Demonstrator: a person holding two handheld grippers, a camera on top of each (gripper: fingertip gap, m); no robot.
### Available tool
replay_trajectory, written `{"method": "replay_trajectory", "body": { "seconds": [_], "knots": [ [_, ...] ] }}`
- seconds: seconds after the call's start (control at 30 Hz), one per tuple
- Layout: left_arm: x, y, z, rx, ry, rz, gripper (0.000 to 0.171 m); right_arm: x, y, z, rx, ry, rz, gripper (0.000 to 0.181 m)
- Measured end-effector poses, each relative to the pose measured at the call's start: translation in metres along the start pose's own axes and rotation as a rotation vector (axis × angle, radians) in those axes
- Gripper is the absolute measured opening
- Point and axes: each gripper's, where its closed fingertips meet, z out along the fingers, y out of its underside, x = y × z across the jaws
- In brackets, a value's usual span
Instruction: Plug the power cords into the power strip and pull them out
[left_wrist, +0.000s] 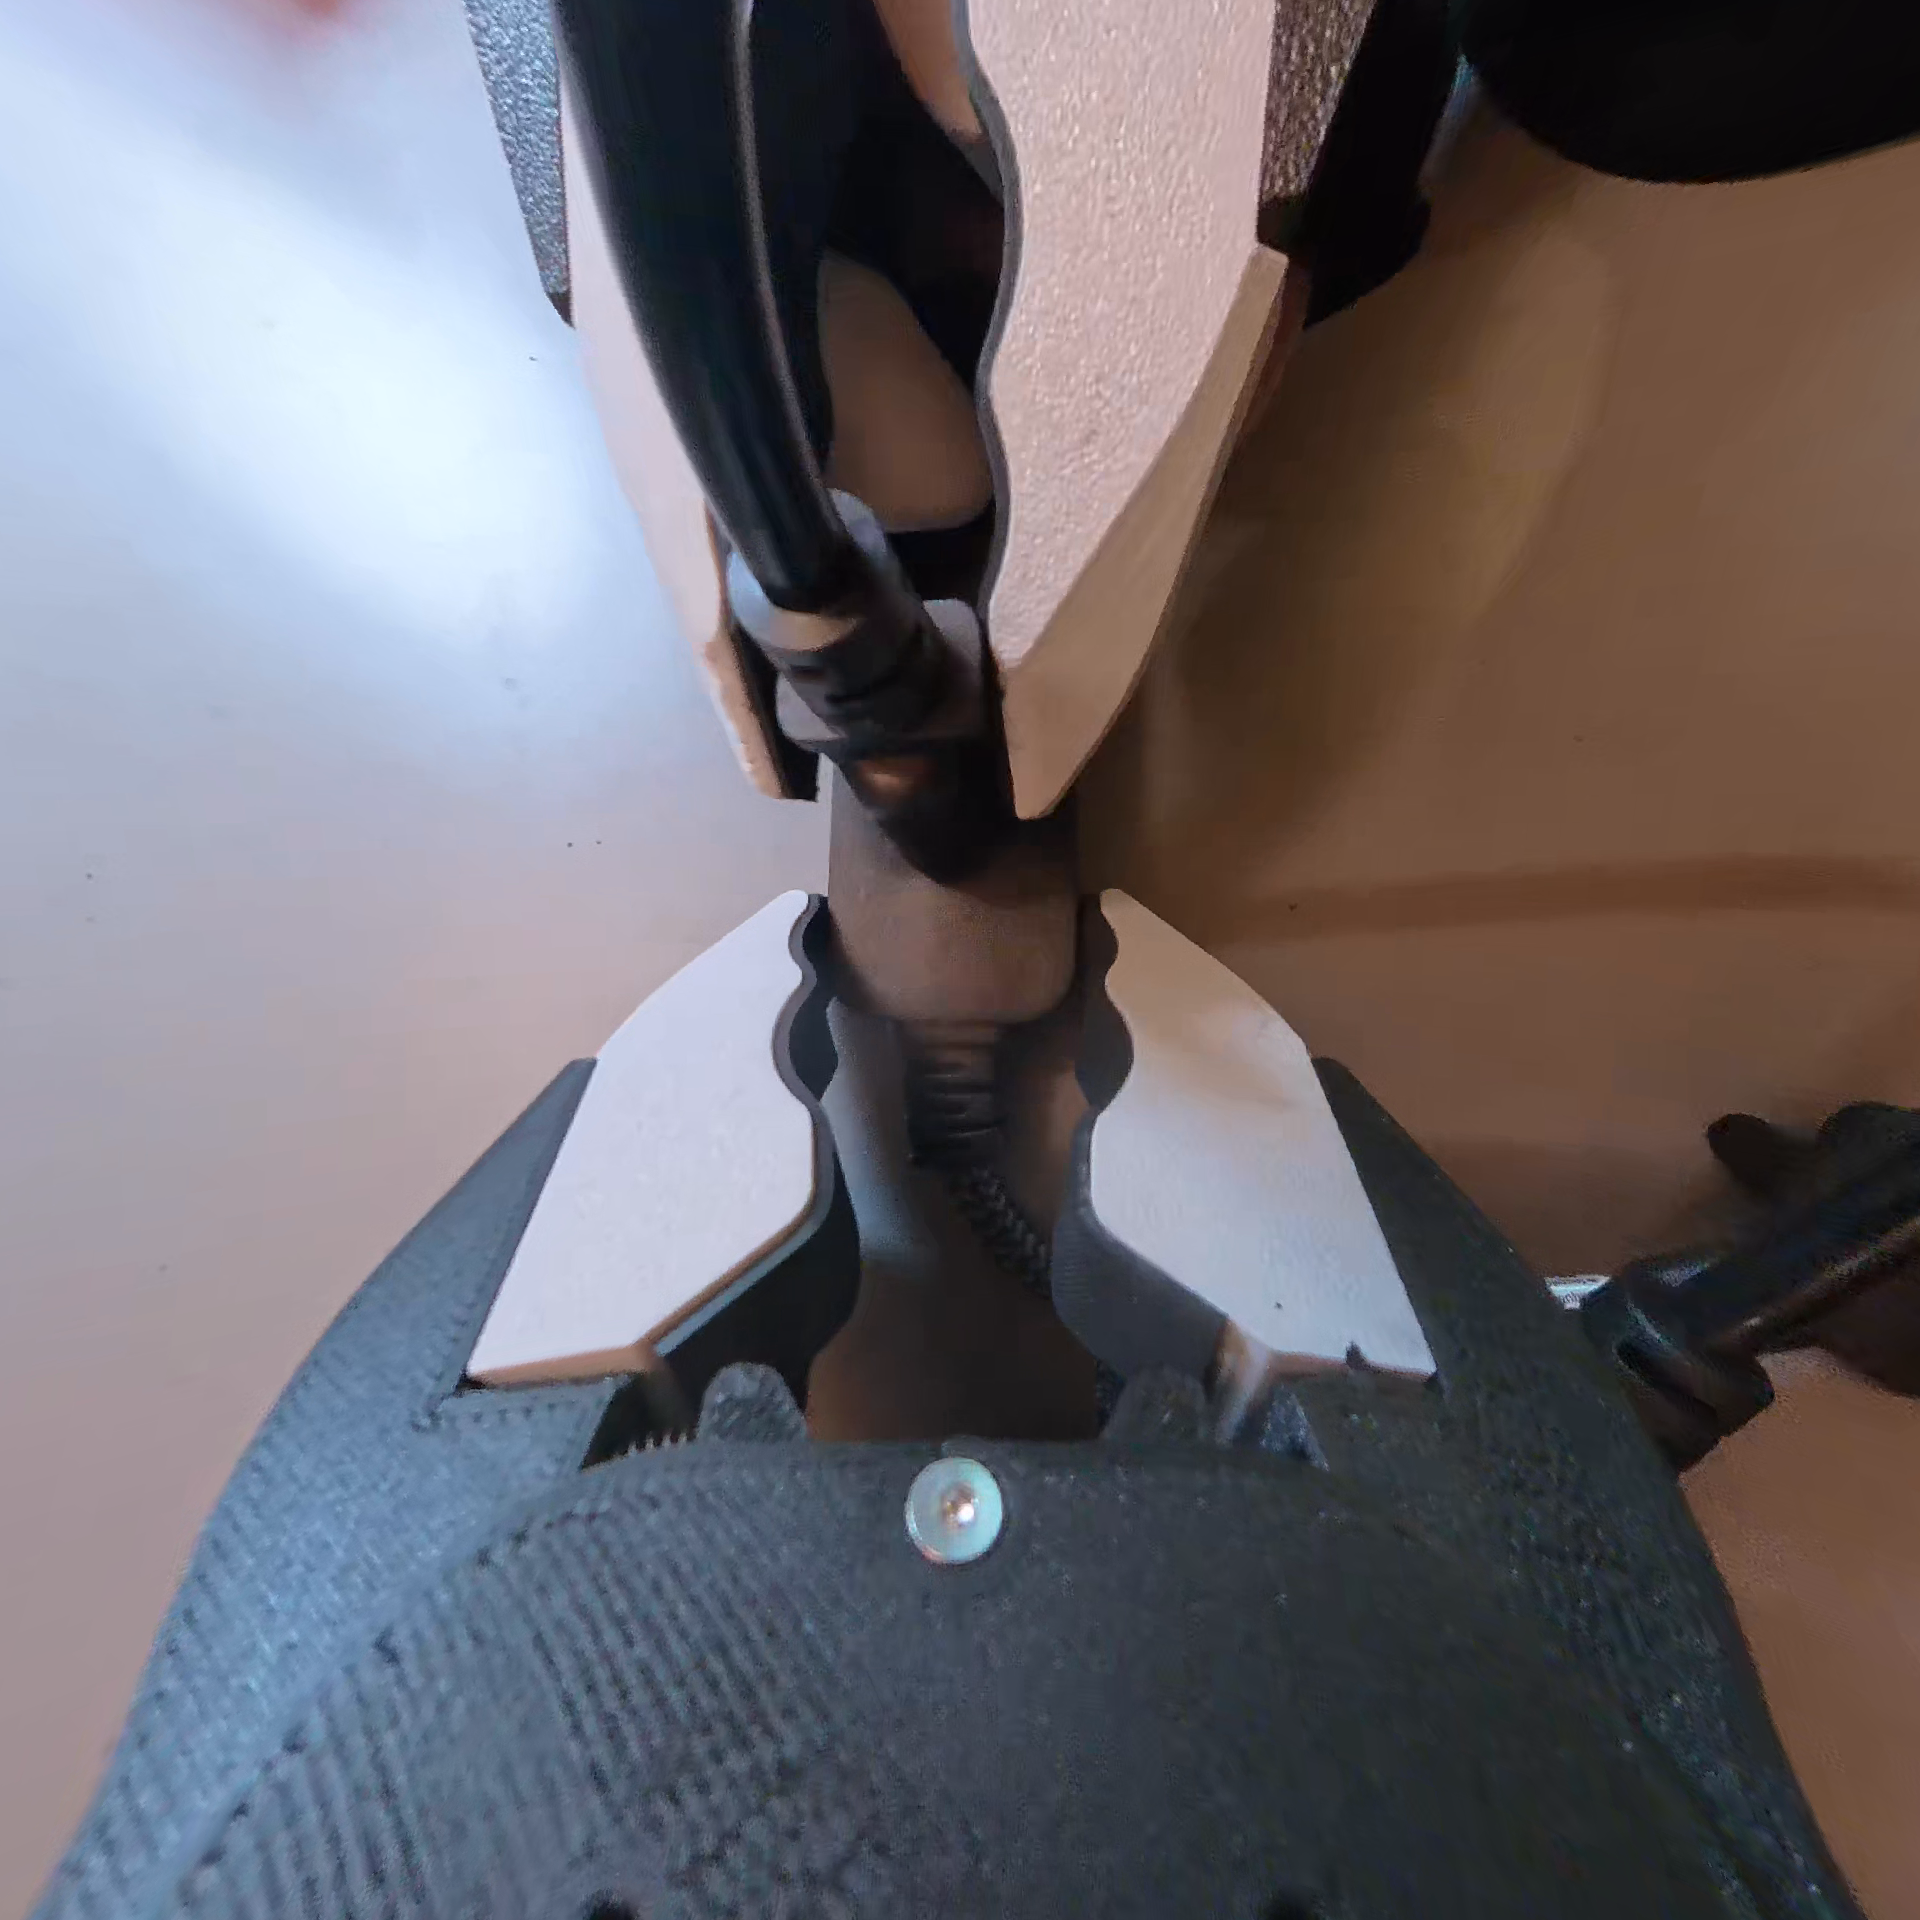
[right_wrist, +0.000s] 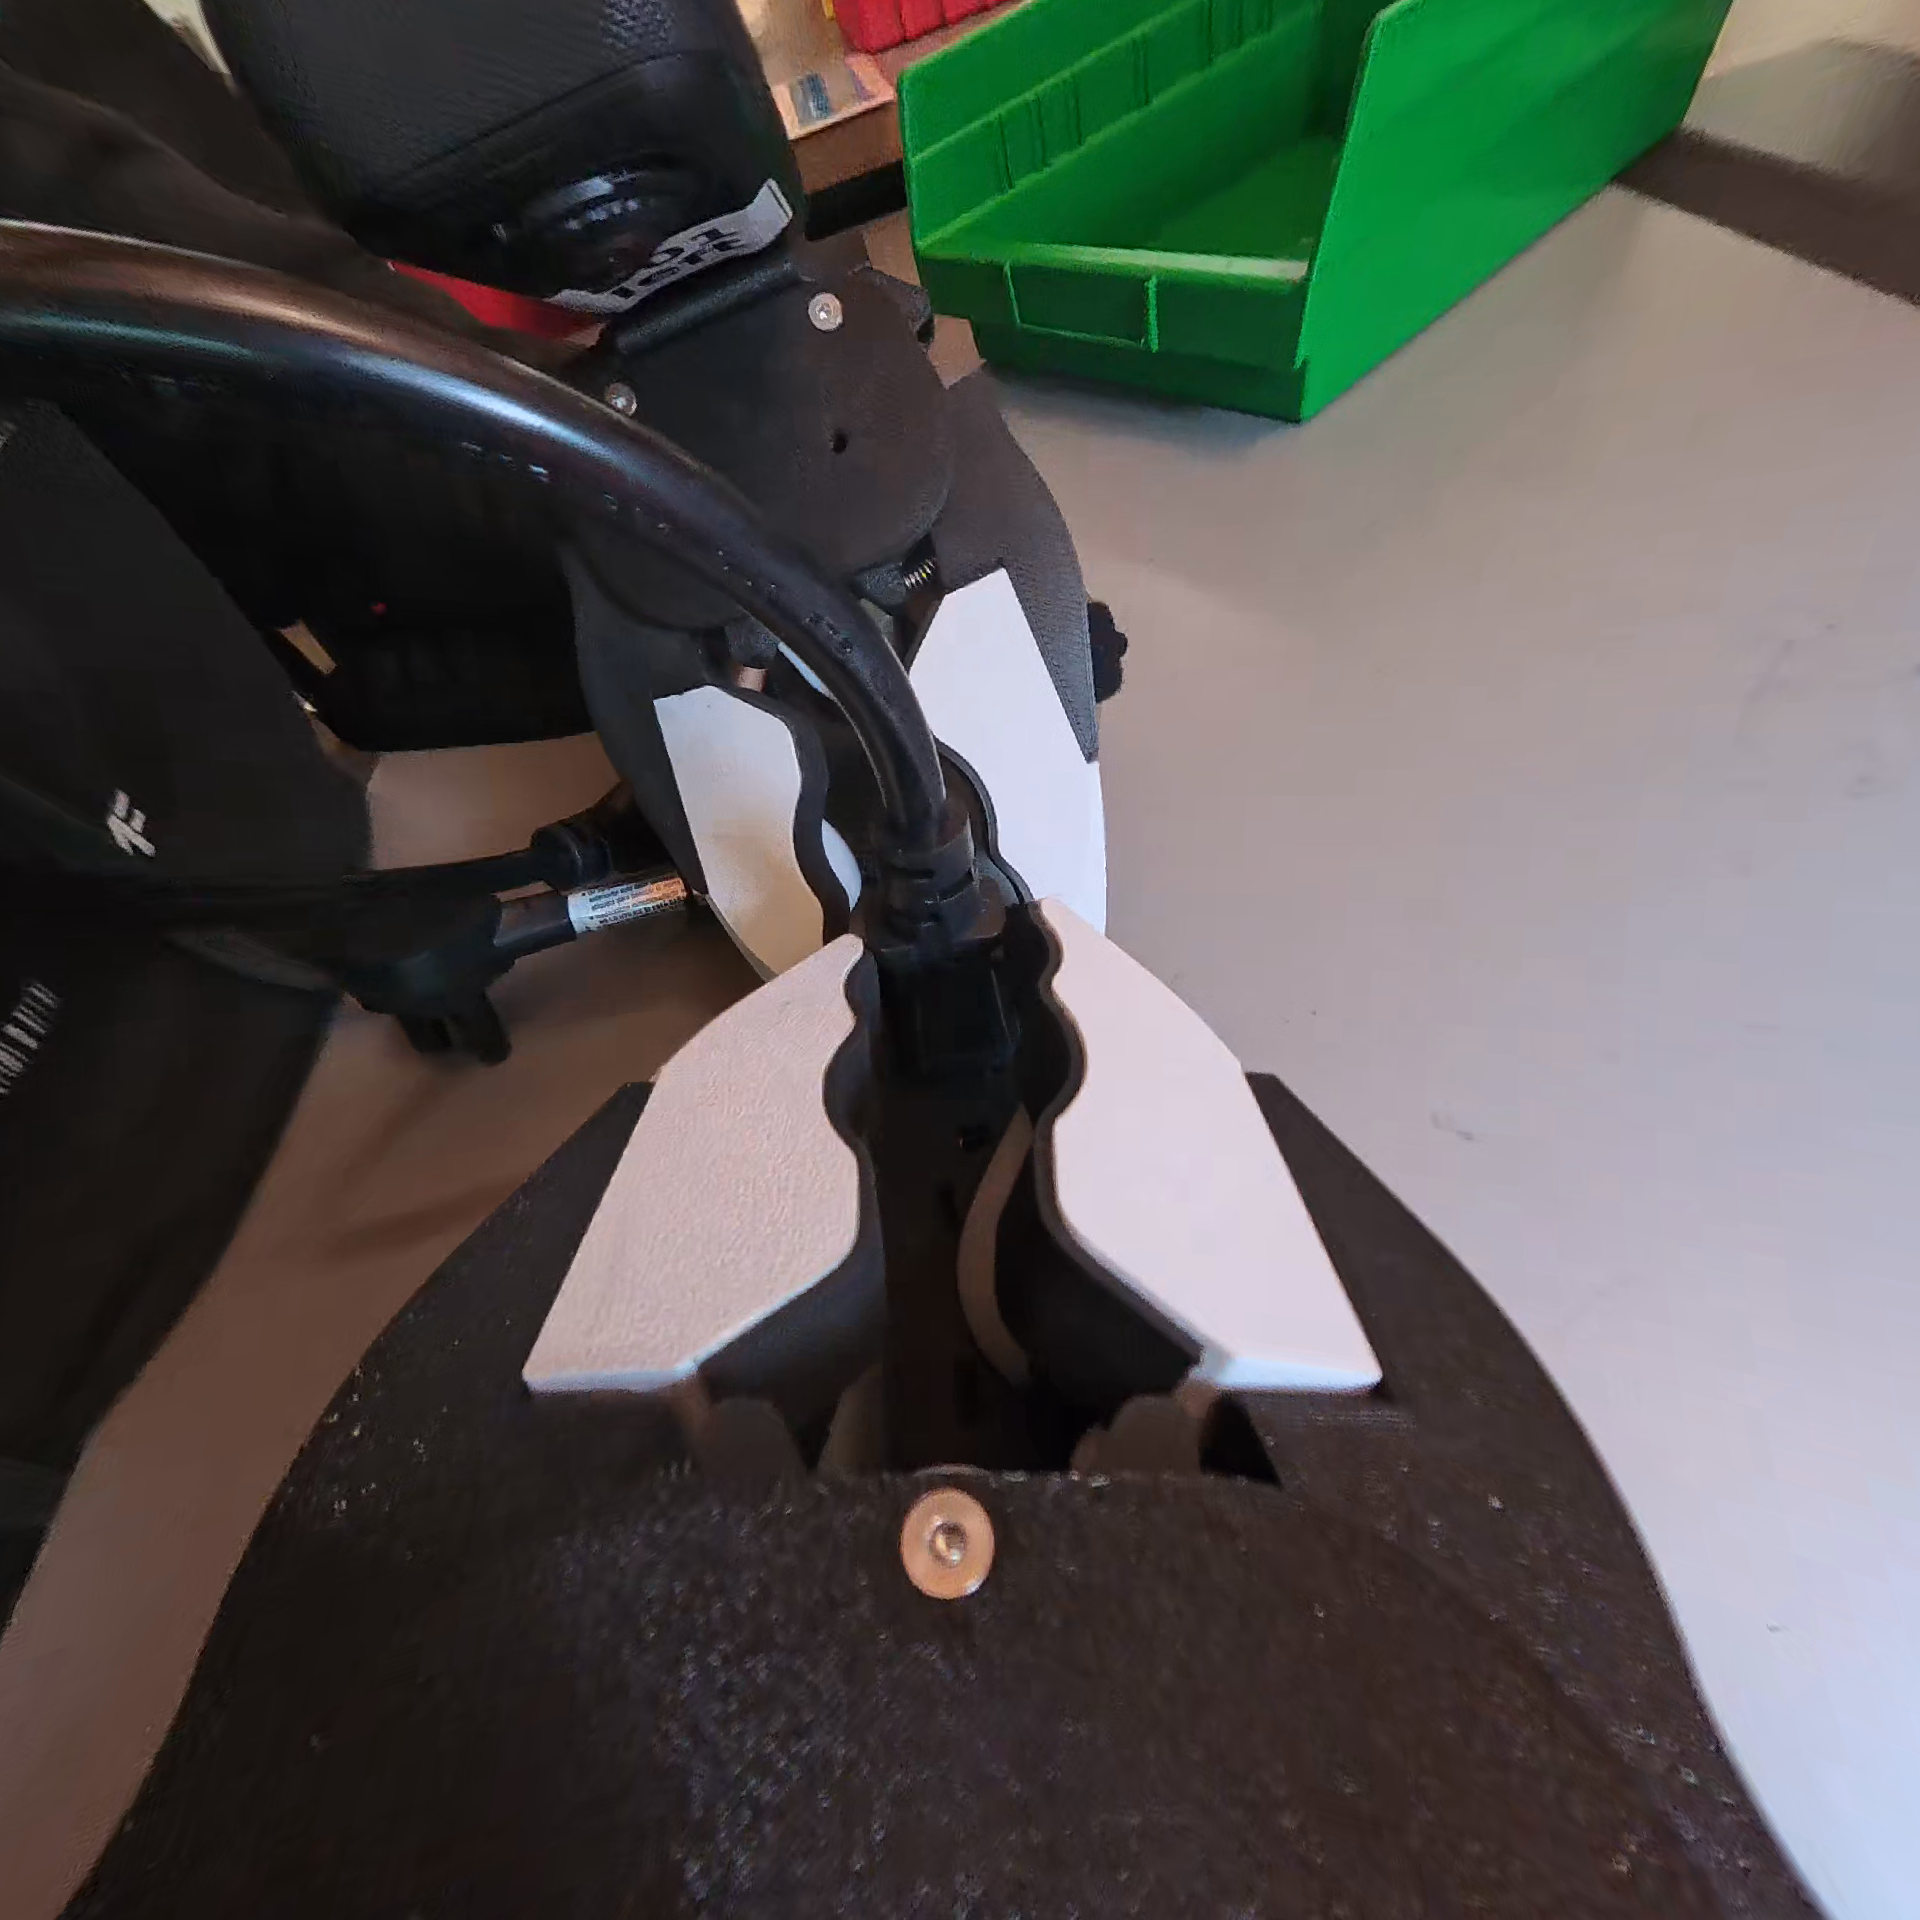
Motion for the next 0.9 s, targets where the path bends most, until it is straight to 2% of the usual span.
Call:
{"method": "replay_trajectory", "body": {
  "seconds": [0.07, 0.13, 0.2, 0.27, 0.37, 0.43, 0.47, 0.57, 0.6, 0.67, 0.73, 0.77, 0.9],
  "knots": [
    [0.0, 0.0, 0.0, 0.006, 0.008, -0.007, 0.045, -0.003, 0.0, 0.0, -0.008, 0.039, -0.12, 0.026],
    [-0.001, -0.001, 0.001, 0.01, 0.018, -0.002, 0.045, -0.009, -0.001, -0.001, -0.027, 0.091, -0.322, 0.025],
    [-0.003, -0.002, 0.001, 0.012, 0.005, 0.017, 0.045, -0.01, -0.002, -0.001, -0.038, 0.115, -0.384, 0.026],
    [-0.003, -0.001, 0.001, 0.004, 0.002, 0.015, 0.045, -0.006, -0.002, -0.001, -0.026, 0.088, -0.273, 0.026],
    [0.001, 0.001, 0.001, -0.012, 0.019, -0.012, 0.046, 0.0, 0.0, -0.001, 0.004, -0.011, 0.022, 0.026],
    [0.002, 0.001, 0.001, -0.015, 0.024, -0.021, 0.045, -0.001, 0.0, -0.001, -0.012, -0.007, 0.011, 0.026],
    [0.002, 0.001, 0.001, -0.012, 0.025, -0.02, 0.045, -0.002, 0.0, 0.0, -0.03, 0.016, -0.051, 0.026],
    [0.0, -0.001, 0.001, -0.011, 0.009, 0.011, 0.046, -0.012, -0.004, 0.0, -0.104, 0.115, -0.386, 0.025],
    [0.0, -0.001, 0.001, -0.015, -0.001, 0.022, 0.046, -0.013, -0.004, -0.001, -0.108, 0.116, -0.407, 0.025],
    [-0.001, -0.001, 0.002, -0.03, 0.004, 0.018, 0.046, -0.009, -0.003, -0.002, -0.076, 0.08, -0.298, 0.026],
    [-0.002, 0.001, 0.002, -0.04, 0.026, -0.009, 0.046, 0.0, -0.002, -0.003, -0.042, 0.034, -0.091, 0.027],
    [-0.002, 0.001, 0.002, -0.033, 0.037, -0.024, 0.046, 0.001, 0.0, -0.003, -0.046, 0.021, -0.068, 0.027],
    [0.003, -0.001, -0.006, -0.001, 0.083, -0.047, 0.045, -0.007, -0.003, -0.001, -0.054, 0.016, -0.163, 0.027]
  ]
}}
